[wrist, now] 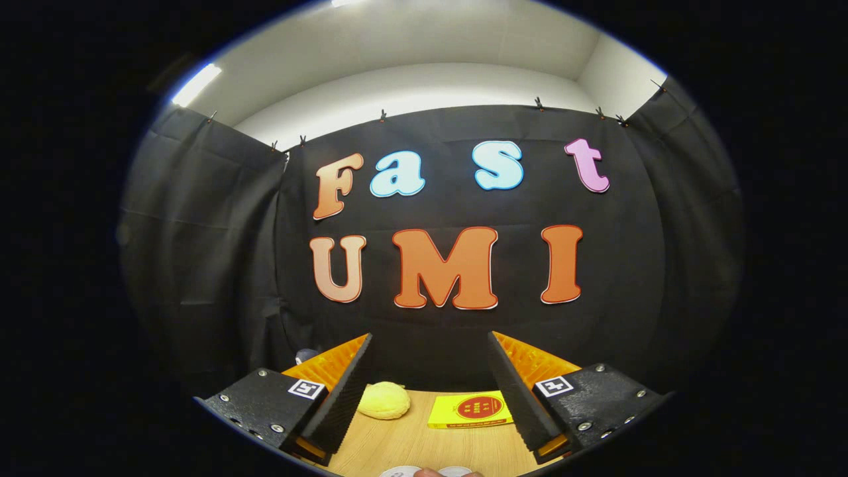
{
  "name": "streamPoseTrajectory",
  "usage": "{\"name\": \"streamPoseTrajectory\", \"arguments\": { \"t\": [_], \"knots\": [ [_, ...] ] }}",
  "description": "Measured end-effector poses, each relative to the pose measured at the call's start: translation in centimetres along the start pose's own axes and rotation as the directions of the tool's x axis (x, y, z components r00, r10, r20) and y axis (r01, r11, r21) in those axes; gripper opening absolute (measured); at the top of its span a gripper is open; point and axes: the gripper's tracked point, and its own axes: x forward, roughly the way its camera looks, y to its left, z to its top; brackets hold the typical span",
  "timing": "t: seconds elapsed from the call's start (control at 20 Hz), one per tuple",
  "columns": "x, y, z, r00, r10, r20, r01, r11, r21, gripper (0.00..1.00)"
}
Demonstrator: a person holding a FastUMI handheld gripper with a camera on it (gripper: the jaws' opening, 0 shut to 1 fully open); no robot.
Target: Open the storage box then place both shoes into the box .Put the left shoe in first, then the right shoe, with the right side of both shoes facing outward in a uniform manner.
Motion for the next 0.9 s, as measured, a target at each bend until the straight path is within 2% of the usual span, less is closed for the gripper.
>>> {"name": "streamPoseTrajectory", "arguments": {
  "t": [0.35,0.55,0.75,0.9],
  "knots": [
    [-0.4,2.7,-1.5,0.998,0.058,-0.024,-0.059,0.998,-0.032,0.99],
    [-0.9,4.9,-3.7,0.990,0.114,-0.082,-0.113,0.993,0.014,1.00],
    [-1.0,7.7,-6.5,0.969,0.186,-0.164,-0.180,0.982,0.050,1.00],
    [-1.4,10.5,-9.6,0.933,0.254,-0.255,-0.234,0.966,0.108,1.00]
  ]
}}
